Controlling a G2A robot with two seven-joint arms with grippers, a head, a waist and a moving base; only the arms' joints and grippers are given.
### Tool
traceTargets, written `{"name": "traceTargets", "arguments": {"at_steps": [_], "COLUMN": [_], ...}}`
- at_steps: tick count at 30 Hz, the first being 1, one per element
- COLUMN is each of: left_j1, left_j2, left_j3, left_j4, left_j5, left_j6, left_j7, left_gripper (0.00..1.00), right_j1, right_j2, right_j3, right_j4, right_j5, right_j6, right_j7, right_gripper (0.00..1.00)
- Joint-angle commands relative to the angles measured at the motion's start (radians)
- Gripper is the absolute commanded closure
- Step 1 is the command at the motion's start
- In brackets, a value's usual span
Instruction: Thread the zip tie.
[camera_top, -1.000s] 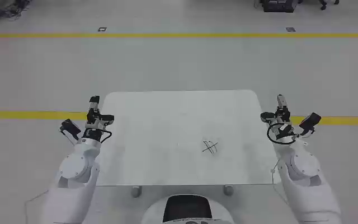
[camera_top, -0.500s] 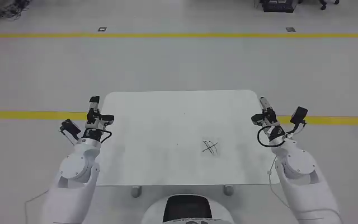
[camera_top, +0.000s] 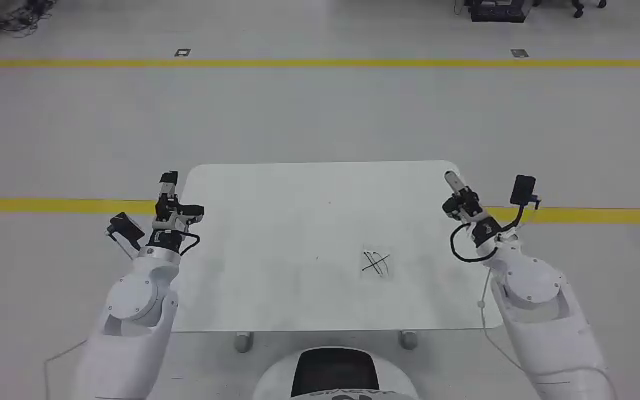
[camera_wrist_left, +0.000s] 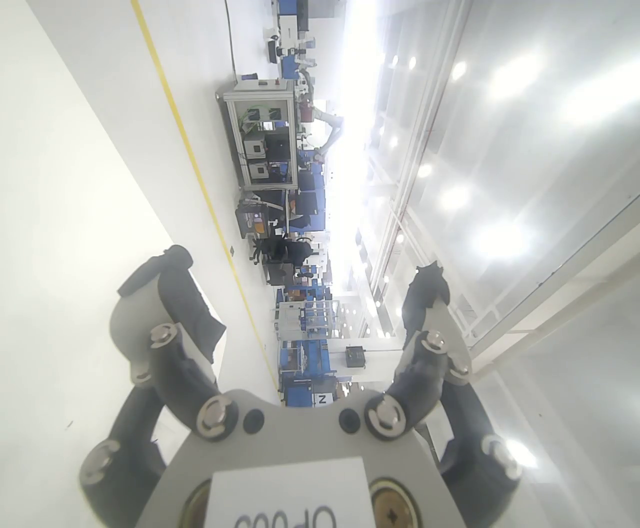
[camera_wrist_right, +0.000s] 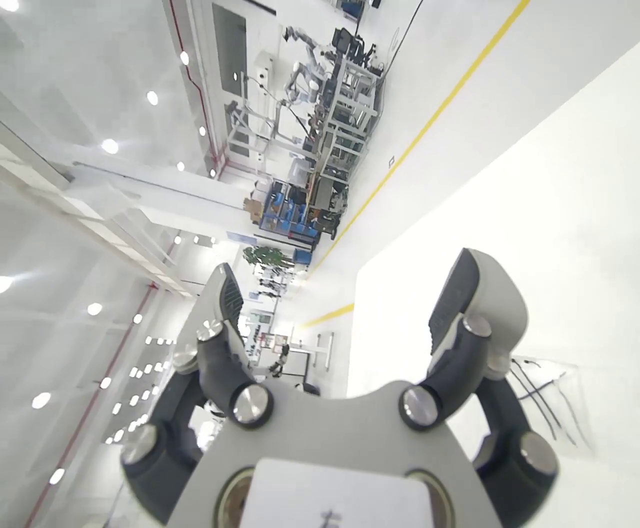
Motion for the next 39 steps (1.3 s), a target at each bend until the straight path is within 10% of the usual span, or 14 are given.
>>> {"name": "traceTargets", "arguments": {"at_steps": [1, 11, 25, 39], "left_j1": [0.000, 0.000, 0.000, 0.000], "left_j2": [0.000, 0.000, 0.000, 0.000], "left_j3": [0.000, 0.000, 0.000, 0.000], "left_j4": [0.000, 0.000, 0.000, 0.000], "left_j5": [0.000, 0.000, 0.000, 0.000], "left_j6": [0.000, 0.000, 0.000, 0.000], "left_j7": [0.000, 0.000, 0.000, 0.000], "left_gripper": [0.00, 0.00, 0.00, 0.00], "right_j1": [0.006, 0.008, 0.160, 0.183], "right_j2": [0.001, 0.002, 0.016, 0.020], "right_j3": [-0.007, -0.007, -0.151, -0.166], "right_j4": [0.001, -0.002, 0.015, 0.019], "right_j5": [-0.021, -0.038, -0.440, -0.530], "right_j6": [-0.025, -0.029, 0.089, 0.105], "right_j7": [0.026, 0.022, 0.274, 0.318], "right_gripper": [0.00, 0.00, 0.00, 0.00]}}
